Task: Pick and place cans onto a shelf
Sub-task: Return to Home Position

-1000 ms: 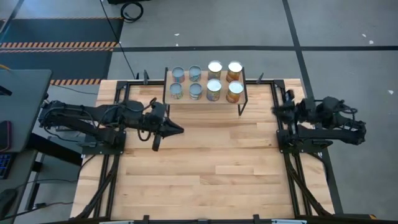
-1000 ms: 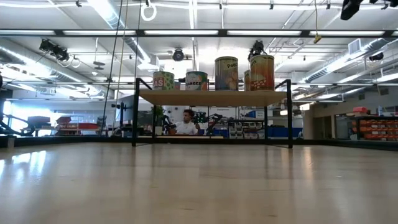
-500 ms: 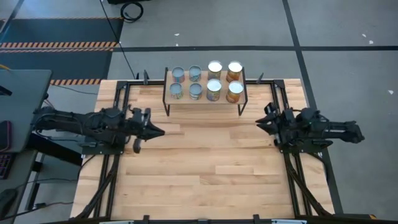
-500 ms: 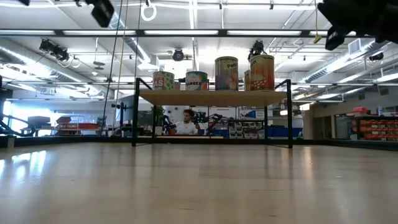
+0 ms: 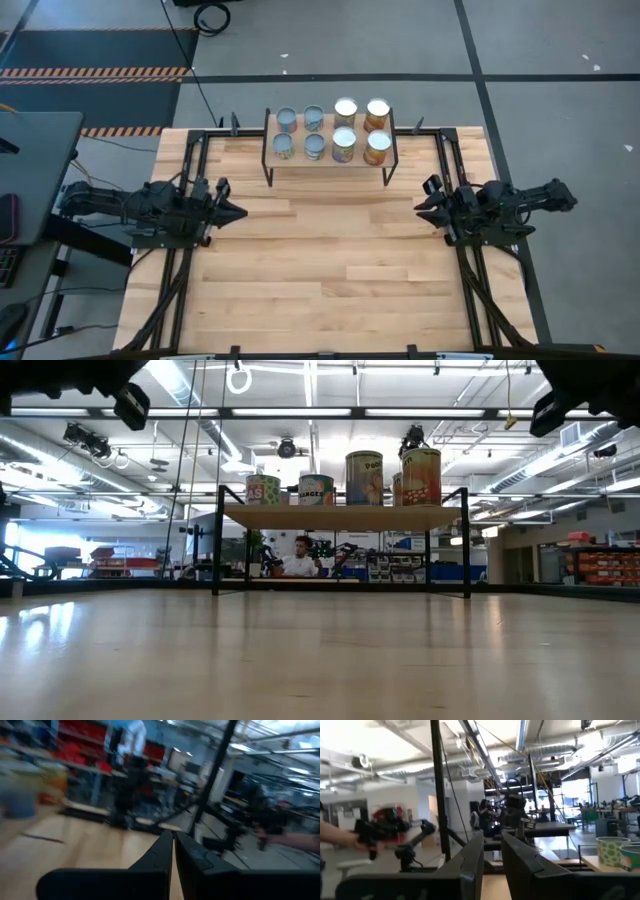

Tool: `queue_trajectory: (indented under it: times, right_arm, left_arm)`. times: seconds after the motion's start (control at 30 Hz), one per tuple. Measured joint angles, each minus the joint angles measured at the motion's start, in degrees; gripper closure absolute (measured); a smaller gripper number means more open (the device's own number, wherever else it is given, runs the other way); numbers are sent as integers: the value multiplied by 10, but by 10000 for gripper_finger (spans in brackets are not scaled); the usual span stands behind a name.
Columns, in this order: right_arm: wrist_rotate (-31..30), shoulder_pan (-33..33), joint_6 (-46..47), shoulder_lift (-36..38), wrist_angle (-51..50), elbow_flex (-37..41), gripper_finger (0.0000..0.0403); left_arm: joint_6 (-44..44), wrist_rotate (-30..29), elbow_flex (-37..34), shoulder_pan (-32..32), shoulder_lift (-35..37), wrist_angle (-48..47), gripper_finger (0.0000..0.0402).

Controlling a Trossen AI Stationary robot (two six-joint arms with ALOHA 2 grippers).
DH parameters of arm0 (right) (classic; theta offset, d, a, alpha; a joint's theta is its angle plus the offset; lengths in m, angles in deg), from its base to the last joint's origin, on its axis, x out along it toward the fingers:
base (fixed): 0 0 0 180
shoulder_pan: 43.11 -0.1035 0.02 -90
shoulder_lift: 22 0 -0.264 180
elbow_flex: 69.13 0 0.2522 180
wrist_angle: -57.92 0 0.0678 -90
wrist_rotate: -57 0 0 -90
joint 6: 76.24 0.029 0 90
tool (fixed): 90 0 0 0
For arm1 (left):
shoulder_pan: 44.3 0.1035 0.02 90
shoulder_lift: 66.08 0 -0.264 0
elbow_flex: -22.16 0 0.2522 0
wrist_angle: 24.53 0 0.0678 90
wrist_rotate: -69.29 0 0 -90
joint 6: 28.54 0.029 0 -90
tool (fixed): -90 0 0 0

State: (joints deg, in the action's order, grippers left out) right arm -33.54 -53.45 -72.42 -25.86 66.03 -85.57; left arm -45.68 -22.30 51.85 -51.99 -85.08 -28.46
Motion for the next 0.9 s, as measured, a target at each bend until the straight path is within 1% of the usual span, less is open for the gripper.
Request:
queue_trajectory:
  times: [0.07,0.1,0.23,0.33,0.4,0.43,0.57,0.63,0.67,0.77,0.9]
  right_arm:
    - [11,1,24,10,0,0,329]
    - [20,1,35,15,0,0,329]
    - [92,-1,18,21,0,0,329]
    - [115,-1,36,22,0,0,329]
    - [115,-1,31,24,-4,0,329]
    - [109,-1,24,28,-9,0,329]
    - [42,-1,-3,35,-37,0,329]
    - [18,-1,-8,36,-38,6,329]
    - [17,-1,-4,36,-39,12,329]
    - [25,0,55,36,-64,21,329]
    - [34,13,103,36,-79,21,329]
  left_arm:
    - [12,-25,-16,0,12,12,377]
    - [13,-28,-28,0,20,18,377]
    - [13,-13,-89,-1,63,91,377]
    - [13,-12,-142,-1,92,145,377]
    - [12,-12,-154,-2,109,158,377]
    - [13,-12,-152,-2,119,142,377]
    - [26,-11,-149,-3,142,126,377]
    - [29,-6,-148,-5,149,123,377]
    - [31,-3,-149,-6,153,110,377]
    - [25,9,-149,-13,167,89,377]
    - [20,32,-149,-28,189,86,377]
